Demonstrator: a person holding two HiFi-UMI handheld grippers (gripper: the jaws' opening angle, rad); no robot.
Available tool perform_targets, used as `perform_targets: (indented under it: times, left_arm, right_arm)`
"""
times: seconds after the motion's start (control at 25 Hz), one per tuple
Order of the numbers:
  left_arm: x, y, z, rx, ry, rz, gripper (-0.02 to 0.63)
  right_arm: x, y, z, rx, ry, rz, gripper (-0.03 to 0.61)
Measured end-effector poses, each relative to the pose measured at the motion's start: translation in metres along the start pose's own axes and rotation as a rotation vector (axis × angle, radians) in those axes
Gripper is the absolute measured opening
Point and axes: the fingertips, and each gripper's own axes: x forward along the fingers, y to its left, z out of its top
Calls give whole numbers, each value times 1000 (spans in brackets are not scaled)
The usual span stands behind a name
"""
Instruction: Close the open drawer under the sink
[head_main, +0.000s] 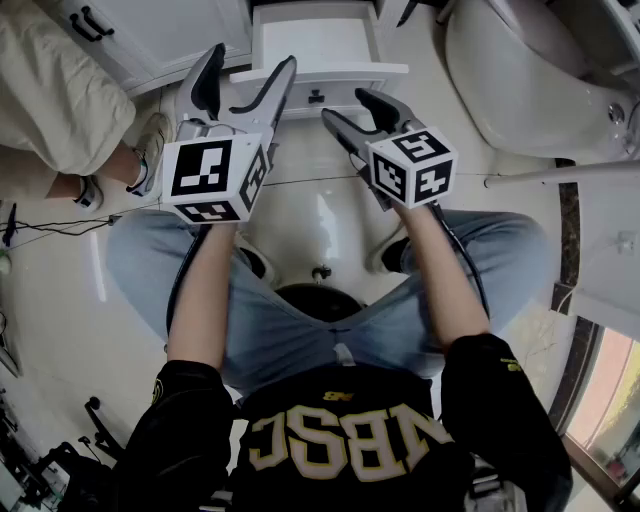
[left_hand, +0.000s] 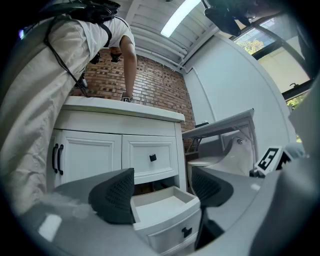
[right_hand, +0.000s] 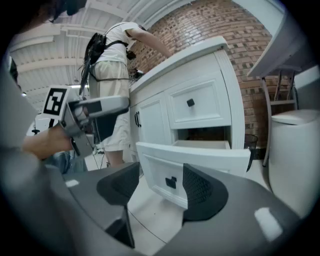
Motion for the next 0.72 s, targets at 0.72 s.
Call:
perform_targets:
  times: [0.72]
  left_arm:
    - [16, 10, -14, -15, 35, -13, 364]
  right_arm:
    - [72, -36, -66, 134, 120, -40, 244]
